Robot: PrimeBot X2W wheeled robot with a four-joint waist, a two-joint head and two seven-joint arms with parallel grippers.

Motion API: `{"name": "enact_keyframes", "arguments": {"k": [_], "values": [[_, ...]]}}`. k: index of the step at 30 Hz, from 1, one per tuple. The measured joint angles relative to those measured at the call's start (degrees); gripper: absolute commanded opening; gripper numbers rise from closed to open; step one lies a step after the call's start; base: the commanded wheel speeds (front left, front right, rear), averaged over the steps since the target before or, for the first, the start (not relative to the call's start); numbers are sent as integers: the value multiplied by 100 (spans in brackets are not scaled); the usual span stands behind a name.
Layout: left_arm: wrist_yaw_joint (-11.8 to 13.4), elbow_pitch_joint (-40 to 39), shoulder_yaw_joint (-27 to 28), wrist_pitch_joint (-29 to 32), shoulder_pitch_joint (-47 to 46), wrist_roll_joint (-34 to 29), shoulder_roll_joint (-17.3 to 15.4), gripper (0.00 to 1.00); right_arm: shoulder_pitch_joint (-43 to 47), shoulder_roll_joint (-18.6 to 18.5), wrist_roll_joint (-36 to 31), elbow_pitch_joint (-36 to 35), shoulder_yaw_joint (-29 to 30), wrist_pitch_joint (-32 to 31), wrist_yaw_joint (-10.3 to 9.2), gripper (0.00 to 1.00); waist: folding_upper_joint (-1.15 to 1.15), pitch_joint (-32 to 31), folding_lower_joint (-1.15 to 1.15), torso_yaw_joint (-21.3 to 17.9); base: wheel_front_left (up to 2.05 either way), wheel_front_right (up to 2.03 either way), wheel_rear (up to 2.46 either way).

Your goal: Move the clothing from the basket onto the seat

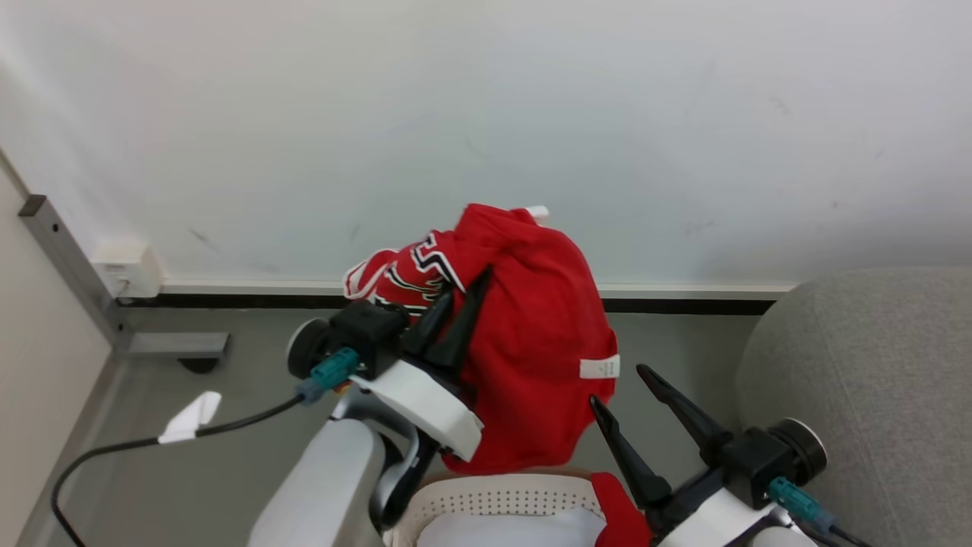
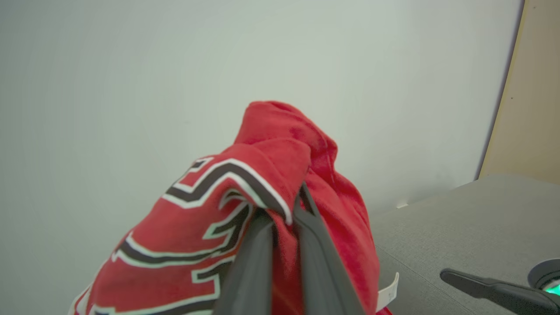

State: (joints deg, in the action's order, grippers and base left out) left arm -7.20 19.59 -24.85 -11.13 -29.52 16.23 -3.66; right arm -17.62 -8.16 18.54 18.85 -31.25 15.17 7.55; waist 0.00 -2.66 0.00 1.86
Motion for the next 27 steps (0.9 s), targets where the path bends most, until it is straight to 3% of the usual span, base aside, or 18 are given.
{"name": "enact_keyframes", "arguments": {"k": [6, 16, 27], "values": [[-11, -113, -493, 54, 12, 113, 42, 0, -343, 70, 565, 129, -238, 0, 0, 100, 0, -36, 0, 268, 0, 0, 0], [-27, -142, -1304, 104, 10, 417, 70, 0, -818, -137, 1327, 631, -935, 0, 0, 100, 0, -80, 0, 748, 0, 0, 0], [-27, -183, -1748, 148, -54, 711, 76, 0, -1310, -103, 2008, 1295, -1610, 0, 0, 100, 0, -45, 0, 919, 0, 0, 0]]}}
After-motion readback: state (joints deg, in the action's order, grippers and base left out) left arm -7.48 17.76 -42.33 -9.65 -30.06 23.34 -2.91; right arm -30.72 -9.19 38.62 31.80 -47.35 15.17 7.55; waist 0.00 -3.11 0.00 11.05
